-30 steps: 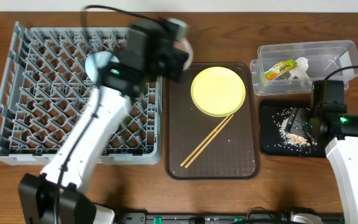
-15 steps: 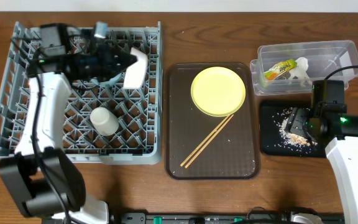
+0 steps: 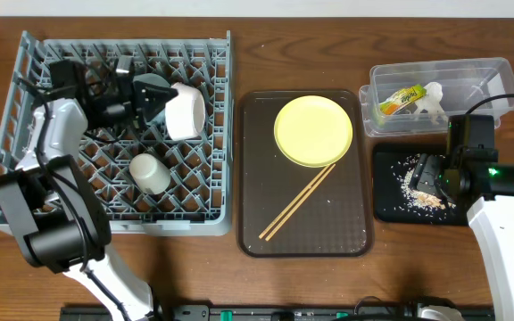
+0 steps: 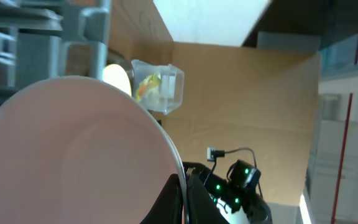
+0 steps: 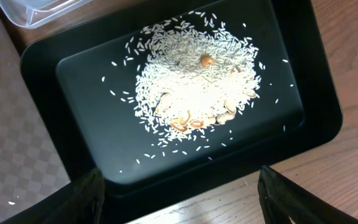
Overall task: Sort waste into correct bins and load items into the dishwasher rack
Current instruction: 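Carry the pink bowl left and place it upright in the dish rack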
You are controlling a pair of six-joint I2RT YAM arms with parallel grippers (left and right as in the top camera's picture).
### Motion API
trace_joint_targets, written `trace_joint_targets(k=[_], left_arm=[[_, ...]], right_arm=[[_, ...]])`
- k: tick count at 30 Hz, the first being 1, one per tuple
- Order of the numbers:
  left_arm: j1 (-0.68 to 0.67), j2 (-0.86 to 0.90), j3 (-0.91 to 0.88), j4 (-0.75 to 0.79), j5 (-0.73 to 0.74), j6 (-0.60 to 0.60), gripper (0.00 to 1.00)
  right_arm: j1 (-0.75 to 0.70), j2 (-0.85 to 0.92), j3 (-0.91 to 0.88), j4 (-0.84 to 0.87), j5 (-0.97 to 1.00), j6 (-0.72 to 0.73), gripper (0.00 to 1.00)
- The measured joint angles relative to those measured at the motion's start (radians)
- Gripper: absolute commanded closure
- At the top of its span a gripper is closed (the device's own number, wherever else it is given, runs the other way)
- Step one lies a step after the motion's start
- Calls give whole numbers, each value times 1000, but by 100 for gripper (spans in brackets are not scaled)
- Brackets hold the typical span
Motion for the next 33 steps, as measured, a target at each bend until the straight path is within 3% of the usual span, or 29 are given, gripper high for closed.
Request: trace_joint_targets(k=[1, 3, 6, 9, 15, 19, 28, 33], left_arm=[[9, 0, 0, -5, -19, 1, 76], [26, 0, 0, -10, -73, -1, 67], [43, 5, -1, -19, -167, -6, 41], [50, 5, -2, -20, -213, -3, 26], [61, 1, -2, -27, -293, -10, 20], [67, -45, -3, -35, -428, -6, 18], [60, -411, -7, -35, -645, 25, 10], [-57, -562, -7, -85, -772, 47, 9]], right_arm=[[0, 0, 0, 0, 0, 0, 23], [0, 0, 0, 0, 0, 0, 23], [0, 0, 0, 0, 0, 0, 23], [0, 0, 0, 0, 0, 0, 23], [0, 0, 0, 0, 0, 0, 23], [0, 0, 0, -1, 0, 0, 23], [0, 0, 0, 3, 0, 0, 22], [0, 0, 0, 11, 0, 0, 22]])
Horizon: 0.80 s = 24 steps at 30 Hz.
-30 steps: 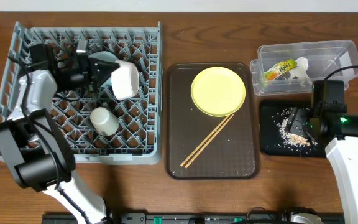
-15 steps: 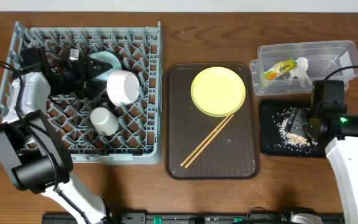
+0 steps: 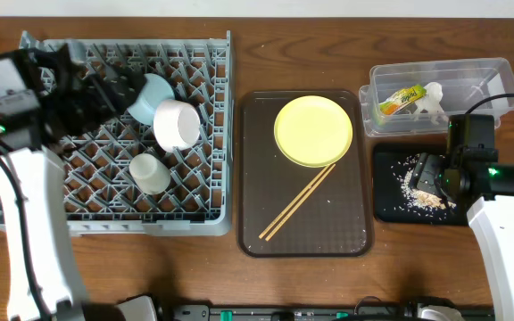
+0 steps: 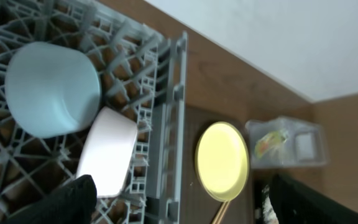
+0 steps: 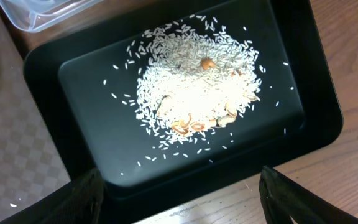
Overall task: Sort waste into correct bins and load items into the dishwasher rack
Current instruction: 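Carry the pink bowl left and place it upright in the dish rack, then move the left gripper to the chopsticks and grasp one chopstick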
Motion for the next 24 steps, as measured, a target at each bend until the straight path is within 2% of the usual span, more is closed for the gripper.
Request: trace_joint_targets(k=[6, 14, 18, 24], left_arm=[[-285, -38, 0, -99, -253, 26, 10], [-661, 75, 0, -180, -489, 42, 9], [-805, 170, 0, -188, -573, 44, 9], [-954, 325, 0, -189, -652, 45, 10]], right_arm=[[0, 0, 0, 0, 0, 0, 22], [0, 0, 0, 0, -1, 0, 21], [0, 0, 0, 0, -1, 0, 21], [0, 0, 0, 0, -1, 0, 21]])
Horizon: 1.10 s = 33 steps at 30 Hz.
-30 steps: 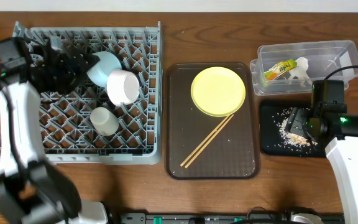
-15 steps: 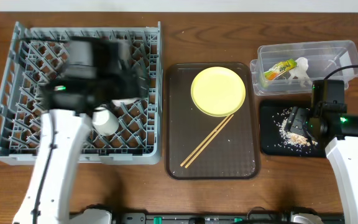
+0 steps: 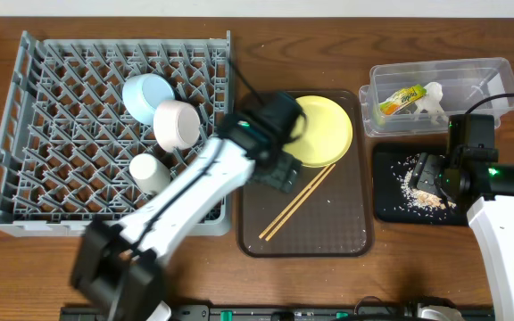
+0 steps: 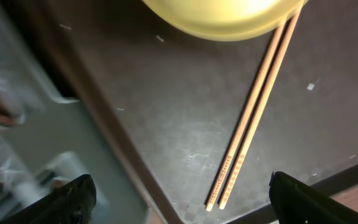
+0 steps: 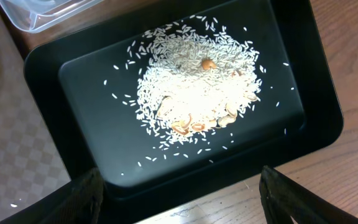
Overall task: Sort waste into correct bins and load items into the dishwasher rack
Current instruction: 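Move the left gripper to the chopsticks and grasp one chopstick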
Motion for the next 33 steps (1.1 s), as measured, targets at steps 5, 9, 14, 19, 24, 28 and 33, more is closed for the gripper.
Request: trace_joint_targets(k=[5, 9, 14, 19, 24, 28, 33], left_arm=[[-73, 137, 0, 1, -22, 0, 10], [-98, 223, 0, 21, -29, 0, 10], [-101, 294, 0, 52, -38, 0, 10], [-102, 319, 0, 73, -46, 0, 15], [-103, 319, 0, 79, -58, 1, 34], [-106, 319, 0, 80, -65, 2, 50], [-130, 318, -14, 88, -74, 1, 68]], right_arm=[[0, 0, 0, 0, 0, 0, 21], [0, 0, 0, 0, 0, 0, 22], [0, 0, 0, 0, 0, 0, 21], [0, 0, 0, 0, 0, 0, 21], [0, 0, 0, -1, 0, 0, 21], [0, 0, 0, -1, 0, 0, 21], [0, 0, 0, -1, 0, 0, 21]])
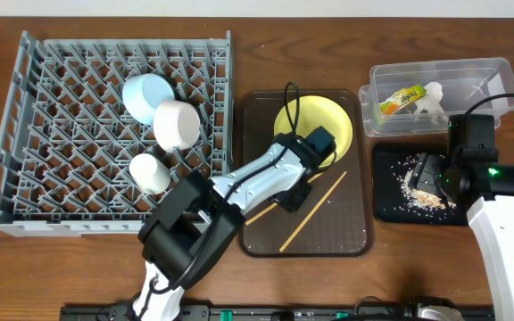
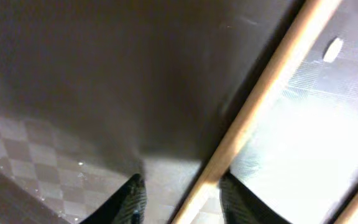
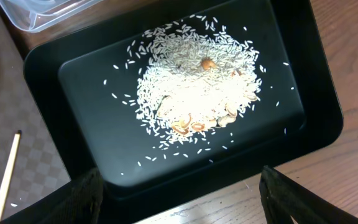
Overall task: Sort waste into correct bins and load items into the dishwasher rack
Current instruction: 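Move the left gripper to the chopsticks and grasp one chopstick, then insert the chopstick upright into the dish rack with the left gripper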
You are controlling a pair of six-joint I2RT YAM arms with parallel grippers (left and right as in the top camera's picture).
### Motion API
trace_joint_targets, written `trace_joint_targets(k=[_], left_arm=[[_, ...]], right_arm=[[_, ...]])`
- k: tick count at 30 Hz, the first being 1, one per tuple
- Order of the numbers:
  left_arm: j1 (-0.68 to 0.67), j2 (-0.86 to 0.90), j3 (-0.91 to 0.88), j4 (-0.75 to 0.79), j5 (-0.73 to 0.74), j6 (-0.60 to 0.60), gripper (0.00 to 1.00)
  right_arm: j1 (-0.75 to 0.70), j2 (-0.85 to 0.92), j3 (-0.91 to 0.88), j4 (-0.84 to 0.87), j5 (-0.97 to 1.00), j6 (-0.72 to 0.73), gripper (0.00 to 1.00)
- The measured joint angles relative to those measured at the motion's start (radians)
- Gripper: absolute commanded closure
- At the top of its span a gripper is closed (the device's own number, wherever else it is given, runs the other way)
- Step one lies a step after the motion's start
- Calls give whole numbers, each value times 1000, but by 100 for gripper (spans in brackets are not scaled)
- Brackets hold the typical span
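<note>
My left gripper (image 1: pixel 294 189) is down on the brown tray (image 1: pixel 346 234), just below the yellow plate (image 1: pixel 337 120). In the left wrist view one chopstick (image 2: pixel 260 106) runs between its fingertips (image 2: pixel 132 198). It touches the right finger, a gap remains on the left, and the jaws stand half closed. The second chopstick (image 1: pixel 313 211) lies loose on the tray to the right. My right gripper (image 3: pixel 179 214) hangs open above the black tray of rice scraps (image 3: pixel 197 93).
The grey dishwasher rack (image 1: pixel 25 178) on the left holds a blue bowl (image 1: pixel 145 94), a white bowl (image 1: pixel 175 123) and a white cup (image 1: pixel 150 174). A clear bin (image 1: pixel 471 76) with a wrapper (image 1: pixel 402 98) stands at the back right, behind the black tray (image 1: pixel 386 192).
My left gripper has dropped from above the paired chopsticks onto the tray, and its jaws have narrowed round one stick. The two sticks now lie apart. The right arm has not moved.
My left gripper was first shut on the white bowl in the rack. Then it was open at the rack's left end, with the bowl left beside the blue one. Then it hung wide open over the chopsticks, and now it straddles one. The right gripper stayed over the rice.
</note>
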Motion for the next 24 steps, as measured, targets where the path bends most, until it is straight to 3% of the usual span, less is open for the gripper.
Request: trace_joint_targets(k=[7, 18, 24], left_arm=[[-50, -5, -14, -9, -20, 2, 93], [-66, -21, -27, -154, -18, 4, 94], [-66, -168, -27, -201, -15, 38, 94]], right_arm=[[0, 0, 0, 0, 0, 0, 21], [0, 0, 0, 0, 0, 0, 21], [0, 0, 0, 0, 0, 0, 21]])
